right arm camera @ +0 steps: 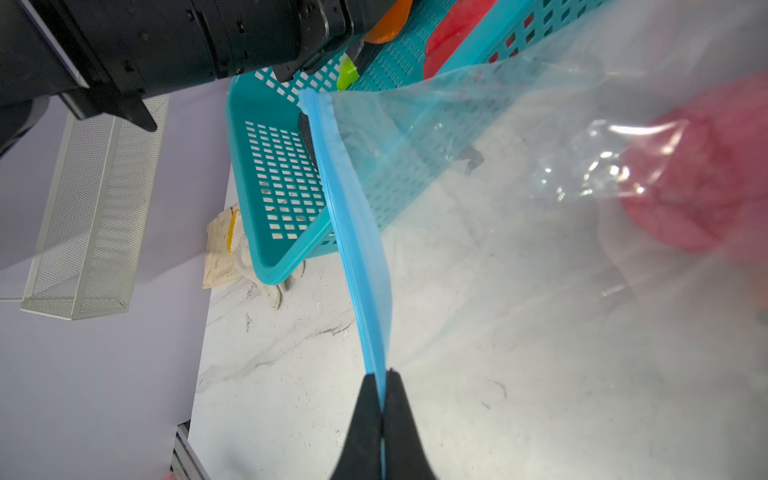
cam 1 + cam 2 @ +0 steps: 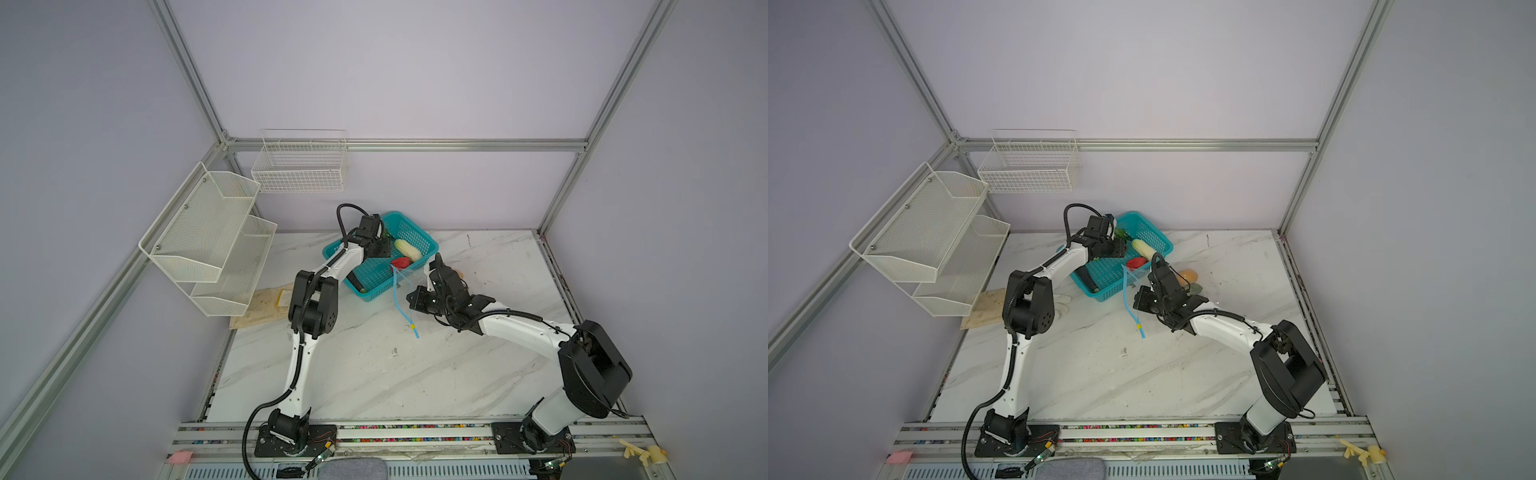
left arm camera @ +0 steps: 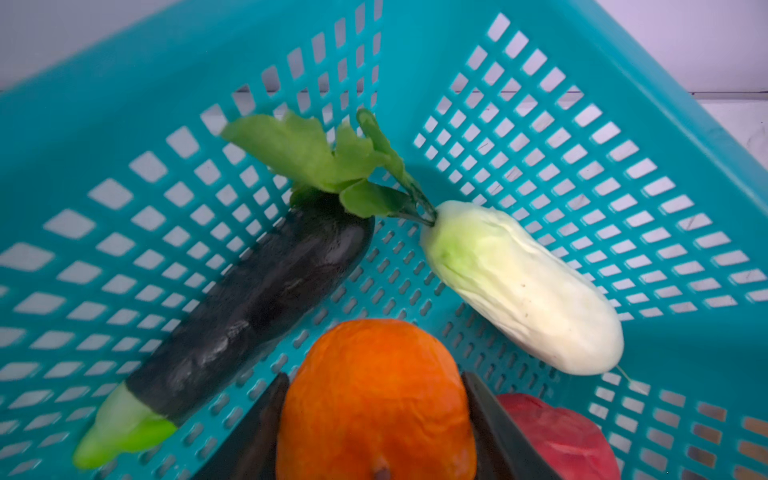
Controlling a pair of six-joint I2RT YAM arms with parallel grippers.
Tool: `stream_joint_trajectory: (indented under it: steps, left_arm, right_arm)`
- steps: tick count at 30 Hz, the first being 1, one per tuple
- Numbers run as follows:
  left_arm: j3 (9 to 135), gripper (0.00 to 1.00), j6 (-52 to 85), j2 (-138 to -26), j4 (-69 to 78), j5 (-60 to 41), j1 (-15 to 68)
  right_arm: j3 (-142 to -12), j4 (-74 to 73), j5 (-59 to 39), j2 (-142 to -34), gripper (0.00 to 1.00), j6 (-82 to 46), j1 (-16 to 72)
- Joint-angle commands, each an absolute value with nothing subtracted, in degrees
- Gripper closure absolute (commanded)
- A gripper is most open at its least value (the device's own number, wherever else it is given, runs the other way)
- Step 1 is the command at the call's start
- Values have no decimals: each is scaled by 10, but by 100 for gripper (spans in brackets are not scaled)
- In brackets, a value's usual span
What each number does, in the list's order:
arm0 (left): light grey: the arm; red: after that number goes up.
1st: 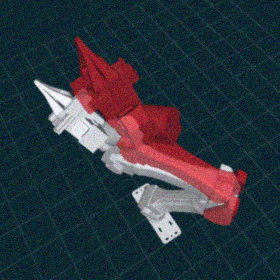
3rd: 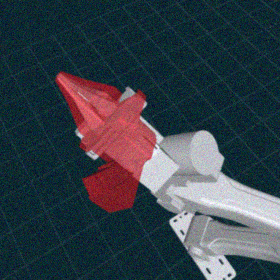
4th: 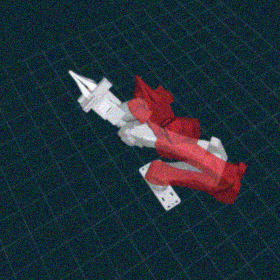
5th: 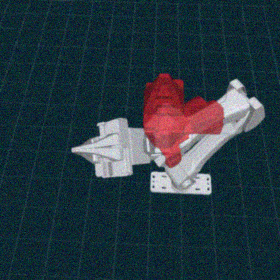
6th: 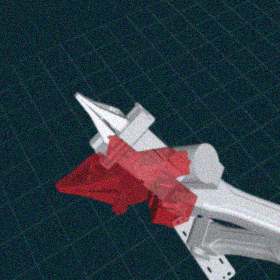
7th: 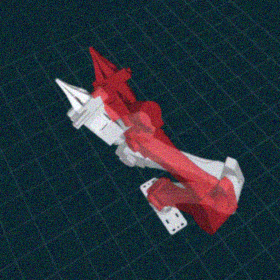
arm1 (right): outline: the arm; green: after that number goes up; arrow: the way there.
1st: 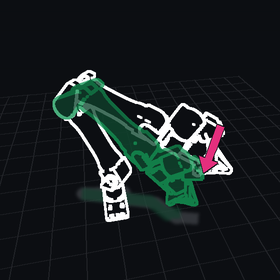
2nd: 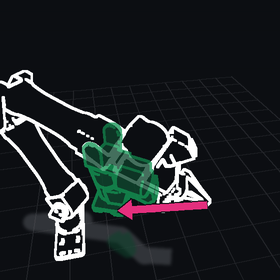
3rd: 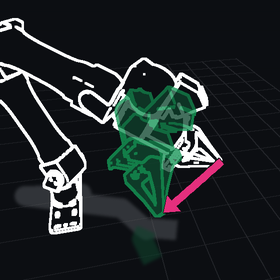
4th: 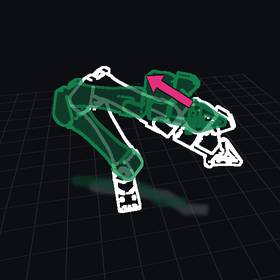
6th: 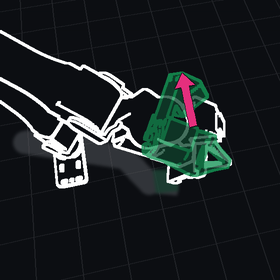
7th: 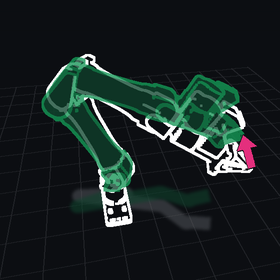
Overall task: Place the food in the zip-top bag and seal the zipper
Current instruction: 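Lower the left gripper onto the orange in the basket, then close the left gripper on the orange and lift it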
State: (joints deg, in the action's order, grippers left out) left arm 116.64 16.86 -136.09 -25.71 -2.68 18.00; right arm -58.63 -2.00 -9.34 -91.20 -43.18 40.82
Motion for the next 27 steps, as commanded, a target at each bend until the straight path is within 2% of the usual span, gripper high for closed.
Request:
stream_joint_trajectory:
  steps: [1, 27]
  left_arm:
    - [1119, 46, 172, -1314, -228, -24, 171]
    - [828, 48, 252, -1063, -174, -71, 151]
  right_arm:
    - [-578, -40, -94, -904, 100, -429, 406]
    - [-582, -50, -92, -896, 100, -425, 406]
